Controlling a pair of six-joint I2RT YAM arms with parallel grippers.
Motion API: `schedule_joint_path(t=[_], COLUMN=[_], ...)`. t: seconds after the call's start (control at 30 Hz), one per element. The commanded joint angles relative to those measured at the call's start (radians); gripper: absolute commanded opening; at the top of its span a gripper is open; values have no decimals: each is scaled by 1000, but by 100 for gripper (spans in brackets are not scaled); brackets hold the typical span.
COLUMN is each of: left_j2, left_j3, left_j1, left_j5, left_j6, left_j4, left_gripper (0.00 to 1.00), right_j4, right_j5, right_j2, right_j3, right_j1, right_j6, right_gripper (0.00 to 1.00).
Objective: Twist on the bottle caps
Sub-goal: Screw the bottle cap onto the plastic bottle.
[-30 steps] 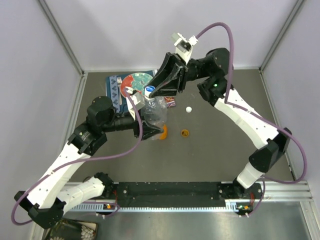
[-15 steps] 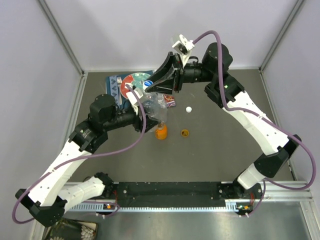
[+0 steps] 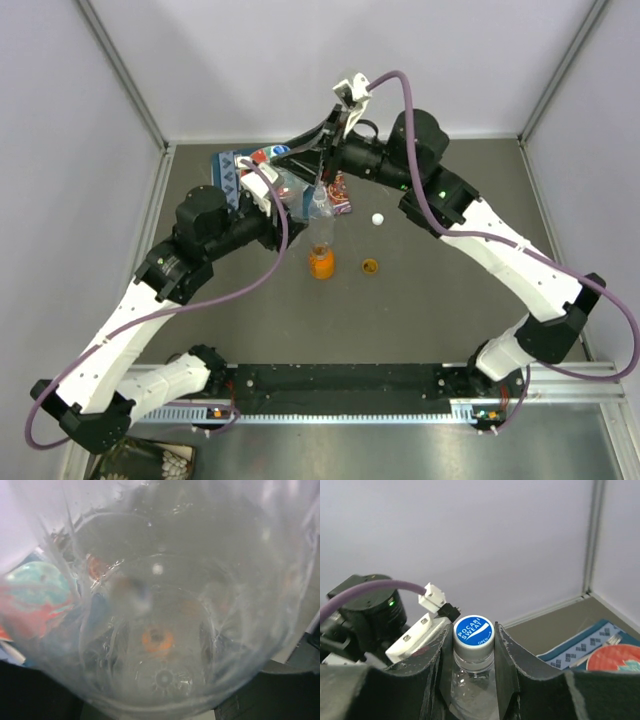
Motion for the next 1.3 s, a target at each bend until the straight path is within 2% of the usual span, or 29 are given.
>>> schedule_joint_path(t=[0.0,0.1,0.2,0.4,0.5,0.63,0.87,0.9,1.03,1.1,1.13,1.17,1.27], left_j2=[-33,-40,-47,-53,-59,-65,-80,-83,-91,-94,-94,-96,-100], left_j3=[64,44,30,21,18,10,-22,-25,-39,-45,-50,-53,-56], left_j1=[3,3,3,3,3,3,3,3,5,5,5,5,7], left_j5=[-199,-307,-369,-452,-479,-505,-471,-466,-466,-475,-476,-476,-460], left_j6=[60,78,83,82,82,85,75,68,66,68,66,66,66], left_j4=[287,297,297,302,303,308,319,320,325,331,331,331,331], left_gripper=[23,24,24,24,24,24,25,26,26,26,26,26,26], right_j4=[-337,-355,-395,-440,-443,-443,-440,-438,-438,-438,-440,-440,-448], right_j5=[382,567,687,886,916,884,783,777,769,763,763,747,694], right_j2=[41,45,76,153,183,213,240,236,210,199,193,185,148], right_j3=[-67,-78,-41,68,103,133,205,212,251,264,277,284,289], right_j1=[115,166,201,287,304,308,312,310,310,312,310,310,310], right_j6=[71,102,124,50,27,19,-11,-14,-47,-56,-59,-62,-73], right_gripper=[0,0,0,0,1,12,40,41,58,63,71,75,80])
